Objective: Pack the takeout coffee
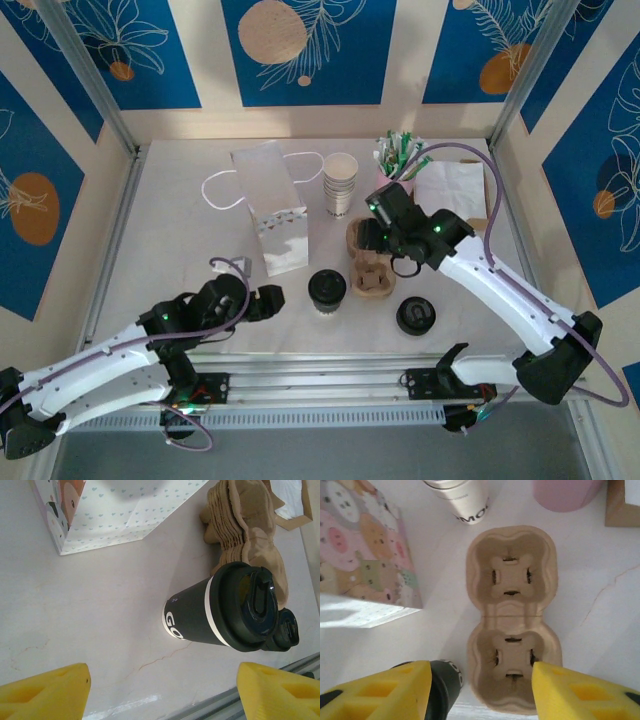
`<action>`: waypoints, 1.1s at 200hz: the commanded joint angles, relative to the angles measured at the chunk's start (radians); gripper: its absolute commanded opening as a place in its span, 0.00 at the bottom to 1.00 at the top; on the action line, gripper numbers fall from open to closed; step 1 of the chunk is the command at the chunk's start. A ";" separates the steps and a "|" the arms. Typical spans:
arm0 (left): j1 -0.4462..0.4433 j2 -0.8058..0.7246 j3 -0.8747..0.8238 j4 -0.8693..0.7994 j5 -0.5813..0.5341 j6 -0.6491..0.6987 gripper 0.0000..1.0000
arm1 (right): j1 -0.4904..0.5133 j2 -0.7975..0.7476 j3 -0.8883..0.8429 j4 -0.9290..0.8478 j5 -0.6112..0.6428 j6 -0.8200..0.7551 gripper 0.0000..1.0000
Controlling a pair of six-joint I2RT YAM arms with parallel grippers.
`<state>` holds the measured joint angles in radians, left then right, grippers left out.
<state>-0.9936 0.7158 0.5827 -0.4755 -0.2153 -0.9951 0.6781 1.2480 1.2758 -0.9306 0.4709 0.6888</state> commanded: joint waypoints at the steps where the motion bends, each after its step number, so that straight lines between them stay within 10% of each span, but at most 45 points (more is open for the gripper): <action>1: -0.004 0.003 0.048 -0.059 -0.033 0.006 0.76 | -0.075 0.030 -0.021 0.038 -0.139 -0.137 0.50; 220: -0.004 0.039 0.091 -0.167 -0.050 -0.037 0.73 | -0.106 0.386 -0.021 0.034 -0.088 -0.107 0.49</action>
<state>-0.9936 0.7567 0.6662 -0.6144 -0.2417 -1.0096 0.5617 1.6157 1.2537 -0.8768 0.3630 0.5526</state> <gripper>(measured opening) 0.736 0.487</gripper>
